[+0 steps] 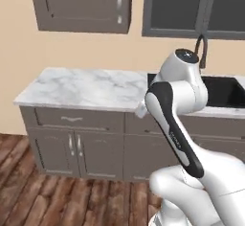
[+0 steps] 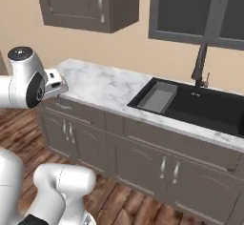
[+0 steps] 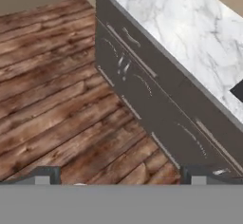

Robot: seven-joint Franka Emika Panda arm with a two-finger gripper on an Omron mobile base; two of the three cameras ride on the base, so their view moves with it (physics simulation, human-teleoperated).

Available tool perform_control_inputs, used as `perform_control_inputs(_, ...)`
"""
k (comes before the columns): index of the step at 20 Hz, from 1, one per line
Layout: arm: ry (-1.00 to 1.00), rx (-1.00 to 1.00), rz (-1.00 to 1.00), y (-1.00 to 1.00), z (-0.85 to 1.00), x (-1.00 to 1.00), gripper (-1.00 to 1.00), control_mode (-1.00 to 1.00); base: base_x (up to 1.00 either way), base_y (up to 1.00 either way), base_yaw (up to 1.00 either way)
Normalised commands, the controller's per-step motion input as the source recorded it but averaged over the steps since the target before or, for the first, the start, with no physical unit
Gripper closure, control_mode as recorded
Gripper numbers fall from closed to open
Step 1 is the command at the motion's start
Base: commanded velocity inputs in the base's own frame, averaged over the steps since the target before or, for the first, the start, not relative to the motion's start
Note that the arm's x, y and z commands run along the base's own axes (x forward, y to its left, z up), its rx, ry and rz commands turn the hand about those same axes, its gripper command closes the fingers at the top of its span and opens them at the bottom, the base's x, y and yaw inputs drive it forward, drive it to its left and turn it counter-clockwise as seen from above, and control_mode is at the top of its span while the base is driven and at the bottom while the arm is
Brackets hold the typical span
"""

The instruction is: Place the pitcher and cup on the dining counter for serving.

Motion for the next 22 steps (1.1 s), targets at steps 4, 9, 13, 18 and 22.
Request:
perform_control_inputs(4,0.00,0.00,0.00,0.00,0.00,0.00,-1.00,1.00,0.00,-1.00,-0.63)
perform_control_inputs(9,0.00,0.00,0.00,0.00,0.00,0.00,-1.00,1.00,0.00,-1.00,-0.54)
perform_control_inputs(13,0.00,0.00,0.00,0.00,0.00,0.00,-1.00,1.00,0.00,-1.00,-0.50)
perform_control_inputs(18,0.00,0.00,0.00,0.00,0.00,0.00,-1.00,1.00,0.13,-1.00,-0.44)
perform_control_inputs(22,0.00,0.00,0.00,0.00,0.00,0.00,-1.00,1.00,0.58,-1.00,-0.32)
